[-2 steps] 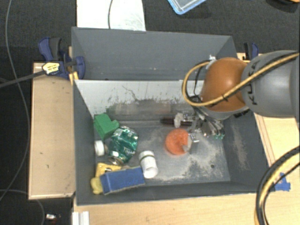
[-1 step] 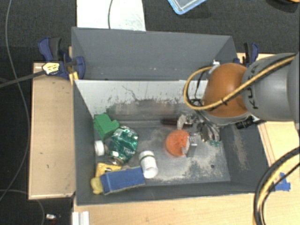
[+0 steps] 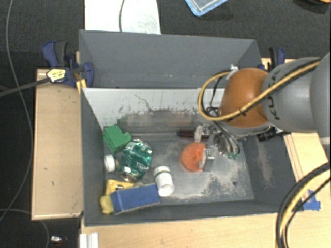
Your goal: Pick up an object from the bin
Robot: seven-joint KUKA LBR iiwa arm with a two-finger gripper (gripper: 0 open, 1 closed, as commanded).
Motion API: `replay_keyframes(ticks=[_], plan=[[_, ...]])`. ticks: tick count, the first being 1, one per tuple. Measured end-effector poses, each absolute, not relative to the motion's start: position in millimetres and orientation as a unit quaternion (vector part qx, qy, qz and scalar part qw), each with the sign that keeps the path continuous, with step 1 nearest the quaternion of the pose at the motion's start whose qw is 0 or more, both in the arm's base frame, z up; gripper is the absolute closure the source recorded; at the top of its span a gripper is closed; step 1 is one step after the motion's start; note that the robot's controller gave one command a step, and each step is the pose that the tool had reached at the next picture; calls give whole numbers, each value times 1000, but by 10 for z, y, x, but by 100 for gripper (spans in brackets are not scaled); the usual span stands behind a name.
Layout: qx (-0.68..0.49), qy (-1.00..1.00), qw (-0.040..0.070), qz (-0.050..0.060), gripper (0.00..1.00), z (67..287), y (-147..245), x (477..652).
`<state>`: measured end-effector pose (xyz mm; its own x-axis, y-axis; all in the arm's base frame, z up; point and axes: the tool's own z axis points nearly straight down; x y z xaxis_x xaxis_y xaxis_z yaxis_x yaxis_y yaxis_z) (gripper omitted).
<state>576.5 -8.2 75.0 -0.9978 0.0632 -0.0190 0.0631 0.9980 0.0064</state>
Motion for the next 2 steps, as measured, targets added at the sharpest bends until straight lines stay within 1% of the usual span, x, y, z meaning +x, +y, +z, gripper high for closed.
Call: replay_keyframes(ticks=[1,2], plan=[[166,986,11,5,0,743,145,5865],[320,947,12,7,100,756,262,5838]])
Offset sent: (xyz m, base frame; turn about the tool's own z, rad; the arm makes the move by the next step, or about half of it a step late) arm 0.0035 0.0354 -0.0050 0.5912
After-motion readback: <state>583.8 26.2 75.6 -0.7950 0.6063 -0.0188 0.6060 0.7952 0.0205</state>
